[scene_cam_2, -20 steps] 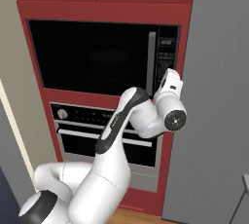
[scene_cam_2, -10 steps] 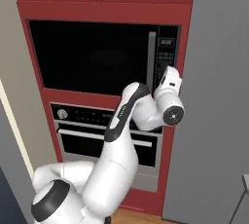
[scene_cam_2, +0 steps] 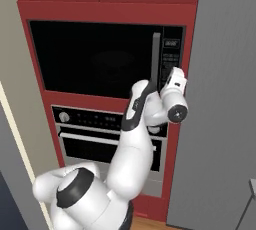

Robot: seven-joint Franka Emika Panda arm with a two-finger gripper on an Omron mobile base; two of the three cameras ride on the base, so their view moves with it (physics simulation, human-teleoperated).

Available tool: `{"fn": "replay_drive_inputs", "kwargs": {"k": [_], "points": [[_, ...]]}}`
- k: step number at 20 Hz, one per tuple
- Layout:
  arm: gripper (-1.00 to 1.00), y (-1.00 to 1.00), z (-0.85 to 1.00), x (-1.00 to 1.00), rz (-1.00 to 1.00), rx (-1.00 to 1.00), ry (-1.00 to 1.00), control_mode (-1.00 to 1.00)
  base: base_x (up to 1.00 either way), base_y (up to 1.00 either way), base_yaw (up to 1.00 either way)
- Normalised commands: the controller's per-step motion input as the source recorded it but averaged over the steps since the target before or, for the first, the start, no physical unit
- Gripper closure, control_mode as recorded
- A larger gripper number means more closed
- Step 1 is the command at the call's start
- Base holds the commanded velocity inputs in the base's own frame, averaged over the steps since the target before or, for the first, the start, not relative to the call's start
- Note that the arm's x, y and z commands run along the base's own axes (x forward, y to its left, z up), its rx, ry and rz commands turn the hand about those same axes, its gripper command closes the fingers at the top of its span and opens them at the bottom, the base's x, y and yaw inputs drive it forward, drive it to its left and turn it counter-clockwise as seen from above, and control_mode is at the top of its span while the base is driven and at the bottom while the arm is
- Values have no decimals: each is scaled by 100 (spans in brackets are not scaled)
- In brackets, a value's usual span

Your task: Pick the eggplant from the sink and place it in the bowl. Then pick the bowl and place it in the microwave. Then close the microwave door and press the start button.

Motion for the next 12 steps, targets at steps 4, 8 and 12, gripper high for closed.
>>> {"fn": "replay_drive_inputs", "kwargs": {"k": [4, 8, 12], "points": [[100, -33, -17, 31, 0, 0, -6, -100, 0, 0, 0], [100, -24, -14, 33, 0, 0, -4, -100, 0, 0, 0], [100, 0, -5, 27, -2, 0, -1, -100, 0, 0, 0]]}}
